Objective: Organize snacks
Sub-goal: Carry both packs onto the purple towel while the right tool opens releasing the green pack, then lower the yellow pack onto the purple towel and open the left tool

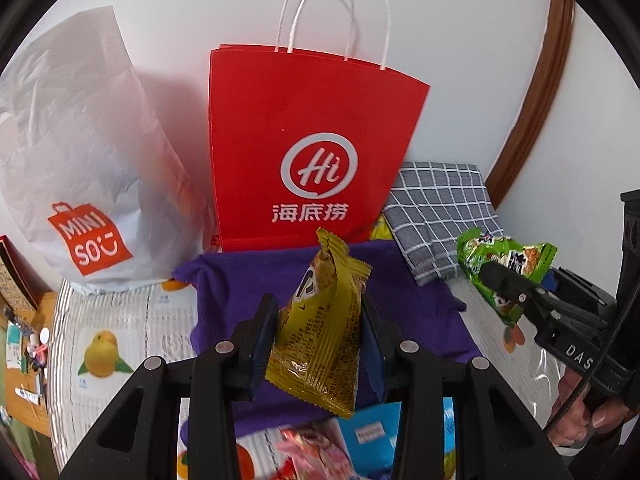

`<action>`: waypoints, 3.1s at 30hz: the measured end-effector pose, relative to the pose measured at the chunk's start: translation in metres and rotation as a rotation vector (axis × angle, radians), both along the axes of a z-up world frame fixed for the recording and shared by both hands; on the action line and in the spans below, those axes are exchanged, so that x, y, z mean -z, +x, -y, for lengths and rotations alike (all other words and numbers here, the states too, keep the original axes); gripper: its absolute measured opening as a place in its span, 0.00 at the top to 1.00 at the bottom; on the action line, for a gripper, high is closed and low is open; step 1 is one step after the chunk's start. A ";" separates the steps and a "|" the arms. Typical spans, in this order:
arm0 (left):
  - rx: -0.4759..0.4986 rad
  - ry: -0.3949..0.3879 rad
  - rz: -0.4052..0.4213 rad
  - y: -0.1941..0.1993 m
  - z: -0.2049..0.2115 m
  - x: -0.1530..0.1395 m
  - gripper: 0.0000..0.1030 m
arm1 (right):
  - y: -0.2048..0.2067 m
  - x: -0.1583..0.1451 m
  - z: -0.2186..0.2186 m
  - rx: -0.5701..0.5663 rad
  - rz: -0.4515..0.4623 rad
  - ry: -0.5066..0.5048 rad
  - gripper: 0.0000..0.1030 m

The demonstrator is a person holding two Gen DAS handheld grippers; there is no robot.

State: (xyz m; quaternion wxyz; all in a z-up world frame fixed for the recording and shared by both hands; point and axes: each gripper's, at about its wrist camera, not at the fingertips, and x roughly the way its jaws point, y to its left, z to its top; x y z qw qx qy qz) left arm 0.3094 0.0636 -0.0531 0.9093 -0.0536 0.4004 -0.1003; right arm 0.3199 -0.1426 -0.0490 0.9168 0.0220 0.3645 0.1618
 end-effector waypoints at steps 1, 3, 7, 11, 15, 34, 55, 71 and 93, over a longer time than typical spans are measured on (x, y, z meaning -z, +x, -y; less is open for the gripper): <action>-0.003 0.000 -0.002 0.004 -0.001 0.001 0.63 | 0.004 0.000 0.000 0.001 0.003 0.000 0.60; -0.010 -0.001 -0.007 0.013 -0.003 0.004 0.63 | 0.013 0.001 0.000 -0.001 0.007 0.005 0.60; -0.026 -0.005 -0.011 0.027 -0.009 0.010 0.63 | 0.027 0.008 0.001 -0.004 -0.001 0.016 0.60; -0.044 -0.018 -0.029 0.039 -0.016 0.023 0.63 | 0.038 0.022 0.001 -0.005 -0.015 0.012 0.60; -0.056 -0.023 -0.067 0.051 -0.021 0.046 0.63 | 0.046 0.041 0.005 -0.011 -0.037 0.012 0.60; -0.023 -0.024 -0.207 0.069 -0.012 0.116 0.63 | 0.085 0.119 0.020 -0.043 -0.229 -0.022 0.60; -0.034 -0.039 -0.263 0.075 -0.008 0.132 0.63 | 0.087 0.136 0.004 -0.063 -0.289 -0.068 0.59; -0.003 0.009 -0.188 0.068 0.010 0.109 0.27 | 0.075 0.110 -0.001 -0.076 -0.226 -0.034 0.25; 0.024 0.013 -0.070 0.029 0.018 0.050 0.27 | 0.011 0.043 -0.008 -0.017 -0.058 -0.017 0.25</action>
